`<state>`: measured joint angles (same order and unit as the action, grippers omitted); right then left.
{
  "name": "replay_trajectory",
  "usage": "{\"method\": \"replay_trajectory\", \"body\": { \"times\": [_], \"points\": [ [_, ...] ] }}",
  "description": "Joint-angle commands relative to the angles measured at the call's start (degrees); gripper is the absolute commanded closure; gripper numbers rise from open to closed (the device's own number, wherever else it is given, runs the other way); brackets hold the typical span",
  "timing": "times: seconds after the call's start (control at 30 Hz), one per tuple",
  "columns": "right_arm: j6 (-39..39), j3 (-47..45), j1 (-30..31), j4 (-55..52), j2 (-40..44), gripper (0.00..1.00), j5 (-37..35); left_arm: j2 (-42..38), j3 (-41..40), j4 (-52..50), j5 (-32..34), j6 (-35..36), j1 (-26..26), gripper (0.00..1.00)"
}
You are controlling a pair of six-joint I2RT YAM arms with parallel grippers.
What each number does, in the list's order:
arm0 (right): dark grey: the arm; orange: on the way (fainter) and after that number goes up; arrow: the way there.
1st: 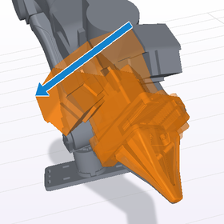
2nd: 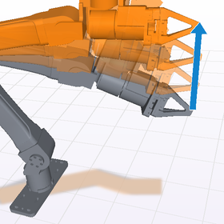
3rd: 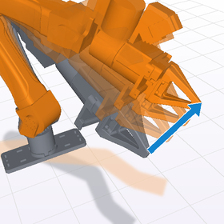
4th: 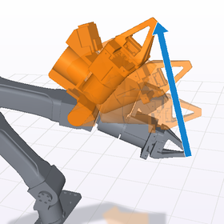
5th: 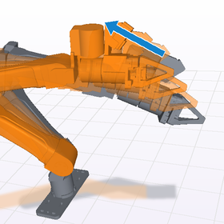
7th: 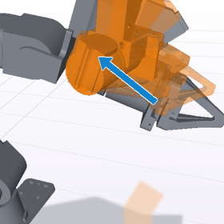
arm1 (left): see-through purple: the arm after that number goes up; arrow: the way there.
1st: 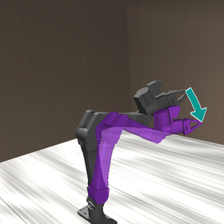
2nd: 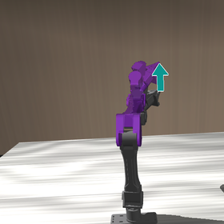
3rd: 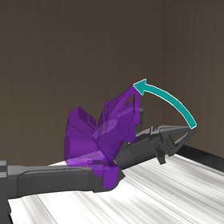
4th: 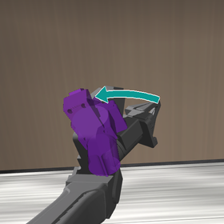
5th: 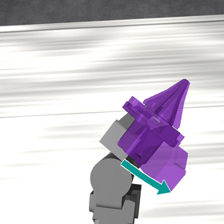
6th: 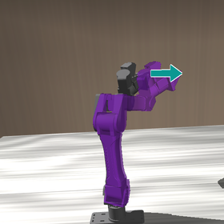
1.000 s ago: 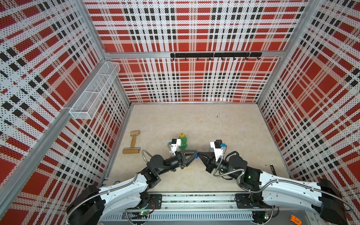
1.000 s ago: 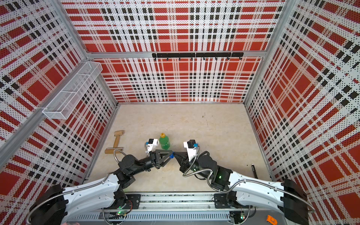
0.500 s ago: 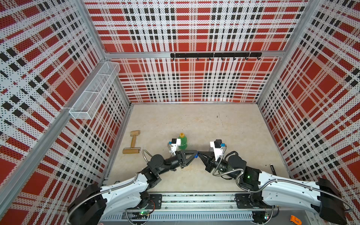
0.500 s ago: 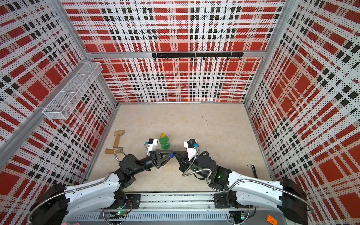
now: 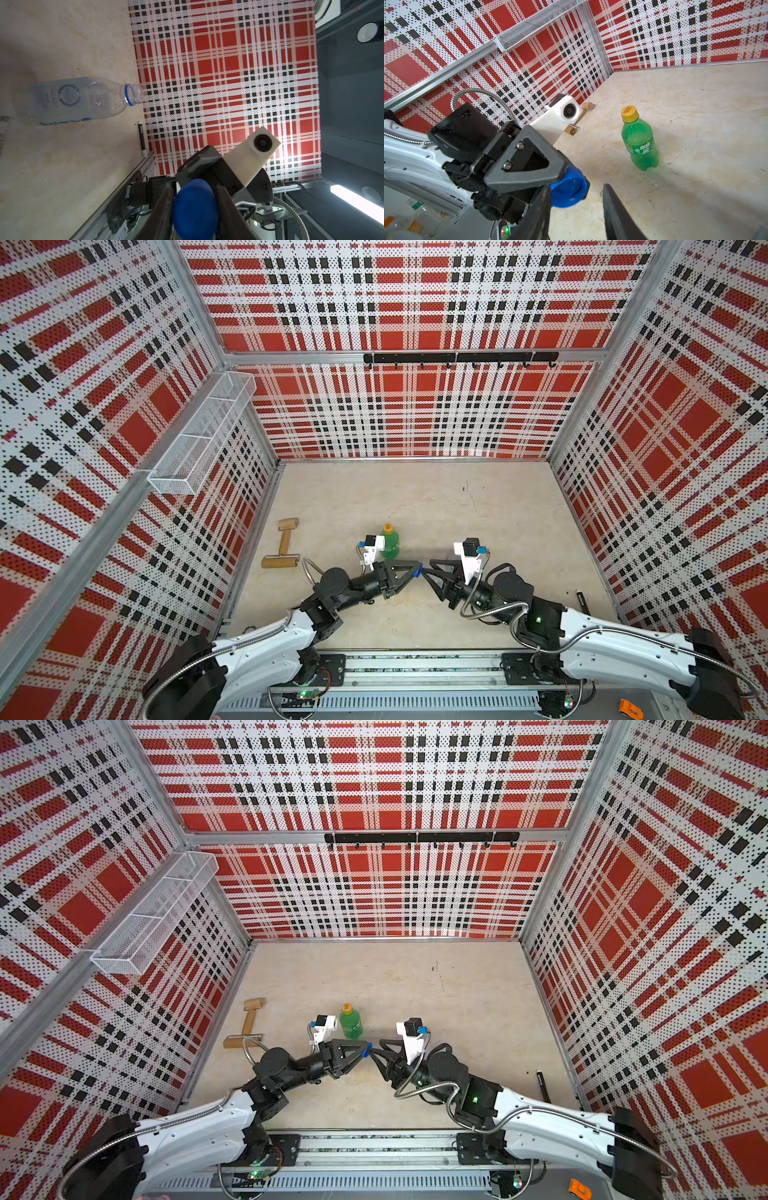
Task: Screw on the bottle caps
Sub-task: Place the bottle cap at the bottom-center of the table.
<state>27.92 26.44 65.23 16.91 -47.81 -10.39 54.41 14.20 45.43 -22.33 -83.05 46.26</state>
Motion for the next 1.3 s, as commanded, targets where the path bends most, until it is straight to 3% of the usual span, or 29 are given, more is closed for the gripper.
{"method": "replay_trajectory", "body": {
  "times": [0.0, 0.17, 0.33, 0.5, 0.67, 0.83, 0.9, 1.07, 1.2, 1.27],
  "points": [
    [-2.8, -0.4, 0.2, -3.4, 4.7, 0.55, -3.1, -1.7, 2.4, -10.2, -1.1, 7.9, -0.4, 0.64],
    [-4.2, 0.5, 0.2, -10.3, 11.3, 0.52, -7.4, -2.4, 6.4, -29.0, 4.9, 21.7, 2.5, 0.63],
    [-4.5, 1.3, 0.2, -15.0, 14.0, 0.51, -9.6, 2.4, 10.9, -44.8, 24.0, 36.3, 12.8, 0.61],
    [-3.8, 1.1, 0.2, -16.7, 15.0, 0.51, -10.1, 13.1, 11.6, -46.7, 39.8, 40.8, 22.4, 0.60],
    [-3.2, 1.0, 0.2, -18.0, 15.4, 0.51, -10.2, 24.6, 13.0, -44.4, 46.2, 42.4, 28.1, 0.60],
    [-2.3, 1.3, 0.2, -20.0, 16.0, 0.51, -10.7, 32.6, 15.7, -43.7, 48.7, 42.6, 31.0, 0.59],
    [-2.2, 1.6, 0.2, -21.5, 16.0, 0.48, -10.5, 33.5, 16.6, -44.3, 49.5, 42.2, 31.8, 0.54],
    [-2.1, 4.7, 0.2, -29.5, 14.5, 0.41, -10.4, 29.1, 16.5, -45.8, 51.0, 43.2, 32.6, 0.27],
    [-1.3, 9.9, 0.2, -40.5, 11.4, 0.39, -9.0, 20.1, 16.9, -50.1, 52.8, 44.5, 32.6, 0.05],
    [-1.3, 12.4, 0.2, -45.4, 9.4, 0.39, -7.2, 12.7, 16.3, -51.2, 53.9, 45.4, 32.5, 0.01]
  ]
}}
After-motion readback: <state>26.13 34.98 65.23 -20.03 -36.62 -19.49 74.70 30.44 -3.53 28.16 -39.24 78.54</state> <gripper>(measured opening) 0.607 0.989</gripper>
